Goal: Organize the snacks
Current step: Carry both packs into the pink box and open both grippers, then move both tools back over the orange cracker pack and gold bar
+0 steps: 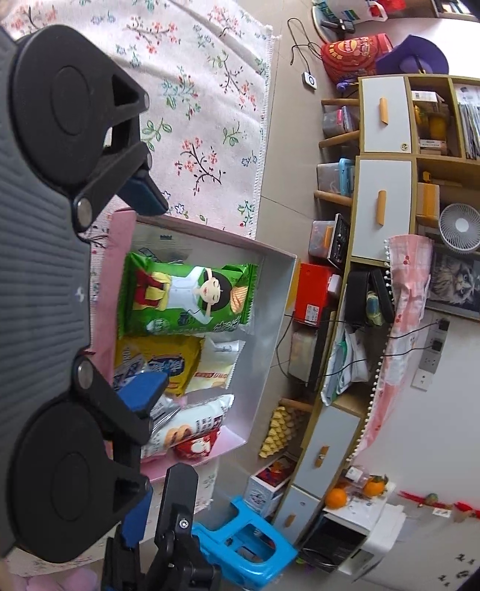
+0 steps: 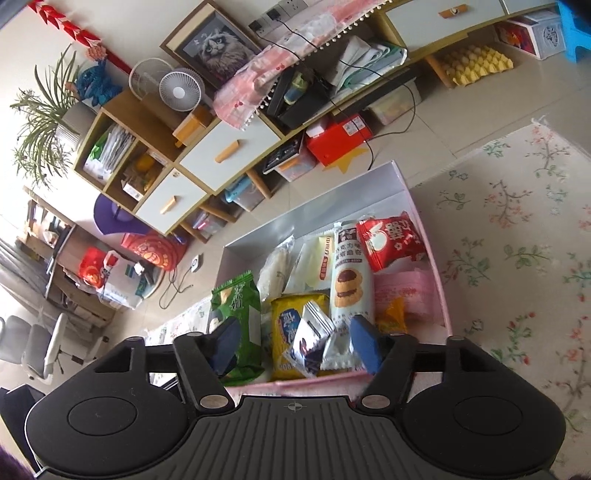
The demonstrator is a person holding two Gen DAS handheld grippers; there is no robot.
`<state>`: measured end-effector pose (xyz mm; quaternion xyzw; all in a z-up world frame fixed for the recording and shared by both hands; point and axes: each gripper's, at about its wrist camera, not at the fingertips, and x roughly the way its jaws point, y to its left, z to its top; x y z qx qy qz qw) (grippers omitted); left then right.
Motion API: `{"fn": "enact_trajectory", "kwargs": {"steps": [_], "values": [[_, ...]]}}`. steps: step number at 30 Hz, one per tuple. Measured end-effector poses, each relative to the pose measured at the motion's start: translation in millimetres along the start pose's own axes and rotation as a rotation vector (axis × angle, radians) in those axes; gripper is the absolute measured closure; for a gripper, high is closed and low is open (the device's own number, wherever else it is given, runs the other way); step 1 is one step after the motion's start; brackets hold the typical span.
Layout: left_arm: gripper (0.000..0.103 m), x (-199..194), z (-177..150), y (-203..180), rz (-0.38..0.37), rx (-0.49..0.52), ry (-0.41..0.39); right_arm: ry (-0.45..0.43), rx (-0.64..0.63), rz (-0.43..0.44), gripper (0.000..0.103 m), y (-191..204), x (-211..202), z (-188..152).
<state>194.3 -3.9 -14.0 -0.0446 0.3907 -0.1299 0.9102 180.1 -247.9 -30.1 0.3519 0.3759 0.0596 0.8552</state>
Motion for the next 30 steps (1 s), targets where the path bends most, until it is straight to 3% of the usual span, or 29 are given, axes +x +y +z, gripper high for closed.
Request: {"fn": "enact_trajectory", "kwargs": {"steps": [8,30], "values": [[0.001,-26,-6,-9,0.035,0.049,0.06,0.035,-0.038,-0.088,0.022,-3,-33,-14],[0.0,-82,-62,-6,0.064,0.049,0.161,0.12,-0.191,-0.171,0.012,-4,-73,-75]]}}
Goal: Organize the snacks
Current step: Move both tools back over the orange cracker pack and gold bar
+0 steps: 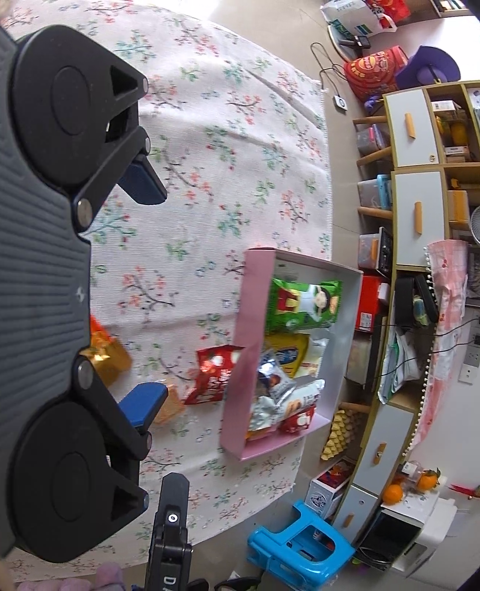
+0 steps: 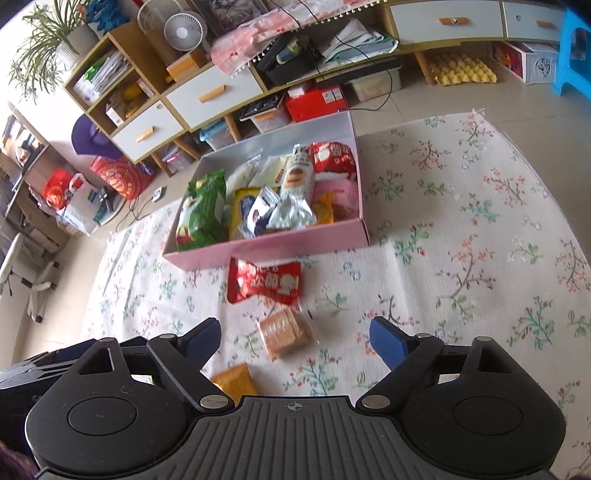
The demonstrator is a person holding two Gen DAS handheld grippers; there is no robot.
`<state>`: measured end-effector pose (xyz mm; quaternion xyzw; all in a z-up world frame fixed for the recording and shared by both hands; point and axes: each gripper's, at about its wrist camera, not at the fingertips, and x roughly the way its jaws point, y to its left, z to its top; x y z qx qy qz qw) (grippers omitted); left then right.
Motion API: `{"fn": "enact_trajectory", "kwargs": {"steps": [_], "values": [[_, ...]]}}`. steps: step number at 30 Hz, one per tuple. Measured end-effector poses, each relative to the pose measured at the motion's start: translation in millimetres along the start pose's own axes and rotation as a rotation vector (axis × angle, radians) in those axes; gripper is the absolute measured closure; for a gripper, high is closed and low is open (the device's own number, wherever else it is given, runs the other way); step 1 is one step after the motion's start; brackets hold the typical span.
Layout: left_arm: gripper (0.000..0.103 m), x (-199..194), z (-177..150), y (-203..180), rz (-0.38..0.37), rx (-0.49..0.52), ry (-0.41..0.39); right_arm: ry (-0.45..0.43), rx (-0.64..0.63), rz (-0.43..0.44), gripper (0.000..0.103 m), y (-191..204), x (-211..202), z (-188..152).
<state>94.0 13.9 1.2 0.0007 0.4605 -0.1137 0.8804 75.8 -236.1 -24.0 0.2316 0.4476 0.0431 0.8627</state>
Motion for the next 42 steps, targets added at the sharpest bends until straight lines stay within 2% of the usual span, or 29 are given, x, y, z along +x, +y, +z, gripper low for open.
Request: {"fn": "enact_trajectory", "kwargs": {"steps": [6,12,19,23,25,28,30,34,36,40,42], "values": [[0.0,2,-19,3,0.015,0.014,-0.002,0.018,-0.03,-0.046,0.012,-2,5,-10],[0.0,2,-33,8,0.037,0.076,-0.024,0.007,-0.165,-0.104,0.012,5,7,-21],[0.0,14,-49,5,0.0,0.16,0.021,0.065,-0.255,-0.144,0.011,8,26,-36],[0.001,18,-55,-1,-0.032,0.168,0.049,0.073,-0.28,-0.163,0.011,11,31,-41],[0.003,22,-58,-5,-0.039,0.182,0.061,0.076,-0.273,-0.147,0.011,13,32,-41],[0.008,29,-60,-9,-0.03,0.227,0.101,0.109,-0.232,-0.065,0.011,14,35,-41],[0.008,32,-62,-8,-0.036,0.235,0.12,0.139,-0.21,-0.001,0.011,17,39,-43],[0.008,31,-64,-4,-0.052,0.236,0.128,0.187,-0.197,0.053,0.014,26,48,-47],[0.008,31,-65,-3,-0.06,0.245,0.128,0.205,-0.204,0.063,0.022,32,52,-49],[0.008,30,-67,-5,-0.079,0.276,0.121,0.242,-0.217,0.065,0.051,39,60,-54],[0.009,31,-68,-9,-0.087,0.304,0.115,0.242,-0.238,0.063,0.058,42,61,-58]]}}
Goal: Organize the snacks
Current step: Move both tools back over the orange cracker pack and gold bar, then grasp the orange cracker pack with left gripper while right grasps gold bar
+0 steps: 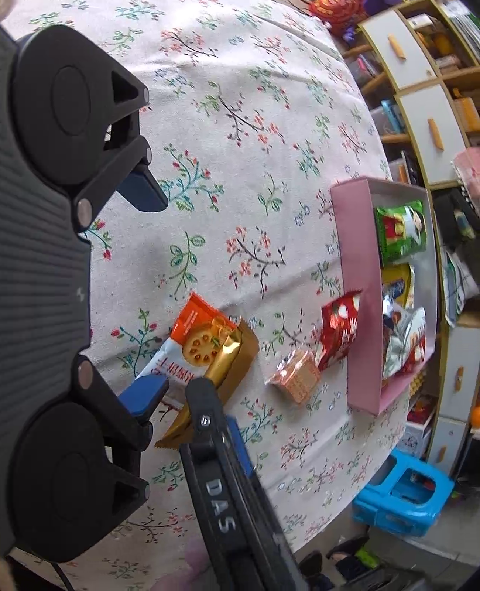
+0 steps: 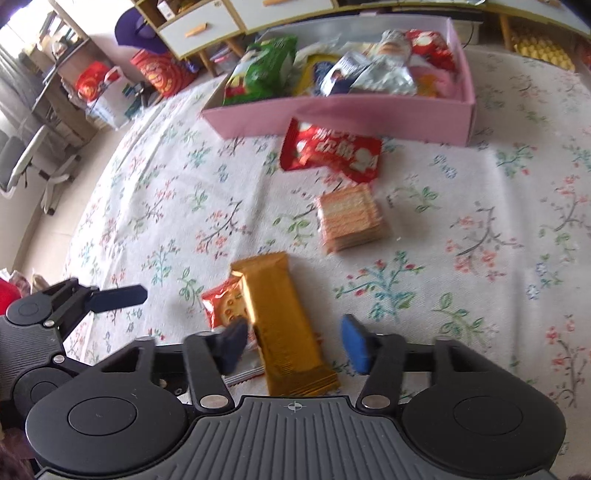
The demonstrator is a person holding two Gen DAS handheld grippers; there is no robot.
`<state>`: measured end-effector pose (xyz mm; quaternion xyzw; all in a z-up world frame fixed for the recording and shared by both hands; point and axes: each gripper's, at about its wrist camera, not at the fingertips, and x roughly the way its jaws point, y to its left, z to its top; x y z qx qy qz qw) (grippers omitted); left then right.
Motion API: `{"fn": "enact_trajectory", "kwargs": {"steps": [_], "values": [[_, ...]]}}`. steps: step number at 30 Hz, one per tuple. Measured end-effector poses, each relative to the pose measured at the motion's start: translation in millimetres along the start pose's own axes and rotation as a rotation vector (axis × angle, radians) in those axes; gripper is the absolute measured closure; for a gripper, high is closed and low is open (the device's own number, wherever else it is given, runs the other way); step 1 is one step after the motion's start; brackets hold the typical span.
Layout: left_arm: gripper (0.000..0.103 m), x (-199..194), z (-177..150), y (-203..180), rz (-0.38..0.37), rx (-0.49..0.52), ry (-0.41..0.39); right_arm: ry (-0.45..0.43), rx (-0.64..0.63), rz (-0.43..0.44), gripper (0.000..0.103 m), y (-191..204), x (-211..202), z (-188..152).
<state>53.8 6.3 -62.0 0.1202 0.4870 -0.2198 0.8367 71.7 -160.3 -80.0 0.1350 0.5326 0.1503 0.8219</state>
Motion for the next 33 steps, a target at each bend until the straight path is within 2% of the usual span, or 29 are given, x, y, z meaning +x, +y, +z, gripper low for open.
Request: {"fn": "enact_trajectory", "kwargs": {"steps": [1,2,5,13,17,18,22,25,30,33], "values": [[0.009,0,0,-2,-0.002,0.016,-0.003,-0.003,-0.017,-0.003,0.067,2,0,0],[0.011,0,-1,-5,-0.004,0.034,-0.007,-0.002,-0.026,0.002,0.072,3,0,0],[0.012,1,-2,-13,-0.012,0.085,-0.021,-0.007,-0.023,-0.004,0.075,2,-2,2],[0.017,6,-3,-30,-0.025,0.183,-0.056,-0.025,0.04,-0.049,0.075,-21,-14,4],[0.018,13,-1,-37,-0.003,0.232,-0.061,-0.018,0.059,-0.056,0.075,-29,-17,2],[0.015,15,-2,-39,0.004,0.246,-0.064,-0.016,0.06,-0.059,0.075,-30,-17,1],[0.016,17,1,-37,-0.016,0.24,-0.071,-0.014,0.059,-0.066,0.075,-32,-18,-1],[0.02,17,1,-34,-0.042,0.22,-0.063,-0.016,0.056,-0.074,0.075,-34,-20,-1],[0.033,15,2,-36,-0.043,0.223,-0.067,-0.015,0.062,-0.079,0.075,-37,-21,-1],[0.035,16,4,-36,-0.042,0.216,-0.06,-0.016,0.065,-0.082,0.075,-37,-22,-1]]}}
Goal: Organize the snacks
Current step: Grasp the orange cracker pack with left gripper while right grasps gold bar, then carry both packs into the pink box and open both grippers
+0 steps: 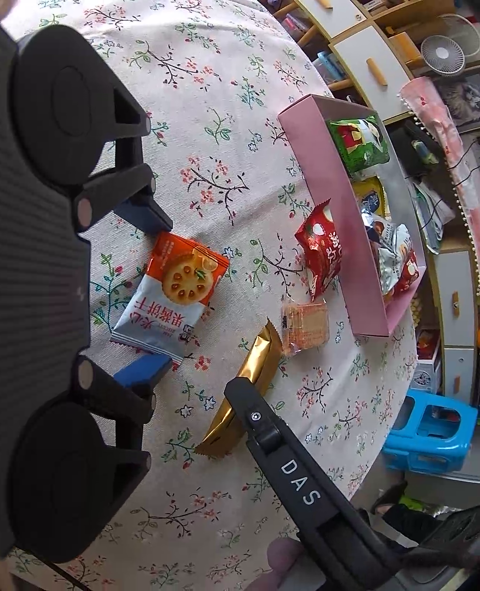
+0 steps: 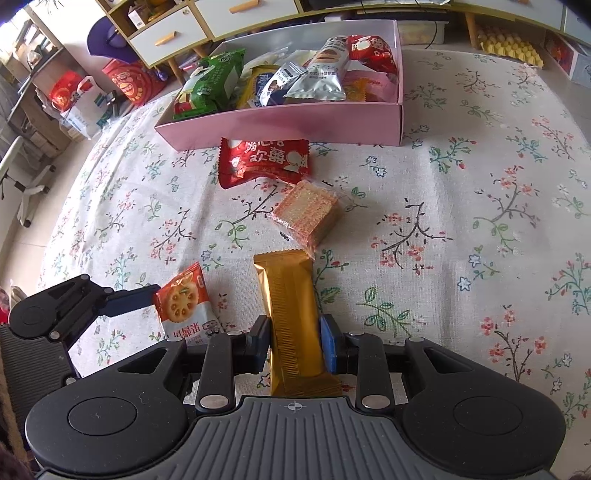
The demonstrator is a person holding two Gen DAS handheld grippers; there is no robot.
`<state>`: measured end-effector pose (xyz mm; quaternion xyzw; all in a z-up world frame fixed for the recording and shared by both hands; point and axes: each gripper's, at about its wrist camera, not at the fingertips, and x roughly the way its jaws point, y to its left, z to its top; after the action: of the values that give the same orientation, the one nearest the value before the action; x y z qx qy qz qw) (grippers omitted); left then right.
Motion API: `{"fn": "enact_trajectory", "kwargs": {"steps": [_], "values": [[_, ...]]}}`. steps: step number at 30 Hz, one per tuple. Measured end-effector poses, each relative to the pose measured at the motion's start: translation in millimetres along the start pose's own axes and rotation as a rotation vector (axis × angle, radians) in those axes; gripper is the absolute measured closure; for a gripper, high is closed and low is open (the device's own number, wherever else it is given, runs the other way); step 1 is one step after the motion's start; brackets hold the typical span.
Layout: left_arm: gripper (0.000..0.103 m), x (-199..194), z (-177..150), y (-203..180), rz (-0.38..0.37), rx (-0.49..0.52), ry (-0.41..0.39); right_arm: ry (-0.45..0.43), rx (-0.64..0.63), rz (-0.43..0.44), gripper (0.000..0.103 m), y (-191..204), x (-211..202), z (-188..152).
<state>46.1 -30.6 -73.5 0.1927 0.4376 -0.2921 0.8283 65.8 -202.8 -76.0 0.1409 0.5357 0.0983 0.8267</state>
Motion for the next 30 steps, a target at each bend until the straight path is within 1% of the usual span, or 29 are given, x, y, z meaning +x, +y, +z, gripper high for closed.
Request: {"fn": "enact_trajectory", "kwargs": {"steps": [2,3,4,7,8,11,15,20,26,30], "values": [[0.037,0,1,0,0.002,-0.005,0.004,0.001,0.002,-0.001,0.075,0,-1,0],[0.05,-1,1,1,0.003,-0.012,0.004,0.0,0.001,-0.001,0.075,0,-1,0],[0.057,-2,2,1,0.014,-0.019,-0.003,0.0,0.002,0.0,0.075,0,-1,0],[0.061,-2,6,10,0.002,-0.071,0.011,-0.001,-0.001,0.0,0.075,1,-1,0],[0.065,-2,7,12,0.004,-0.081,0.011,-0.002,-0.002,0.002,0.074,2,-2,0],[0.068,-3,10,20,-0.014,-0.147,0.018,-0.001,0.008,0.012,0.074,2,-3,1],[0.071,-5,11,25,-0.01,-0.216,0.012,-0.016,0.025,0.032,0.074,4,-10,0],[0.073,-11,9,29,0.011,-0.259,-0.001,-0.038,0.04,0.06,0.074,4,-20,-1],[0.073,-16,10,39,-0.003,-0.331,-0.023,-0.071,0.079,0.084,0.075,-2,-32,3],[0.073,-19,14,42,-0.002,-0.346,-0.039,-0.087,0.111,0.093,0.074,-8,-36,7]]}}
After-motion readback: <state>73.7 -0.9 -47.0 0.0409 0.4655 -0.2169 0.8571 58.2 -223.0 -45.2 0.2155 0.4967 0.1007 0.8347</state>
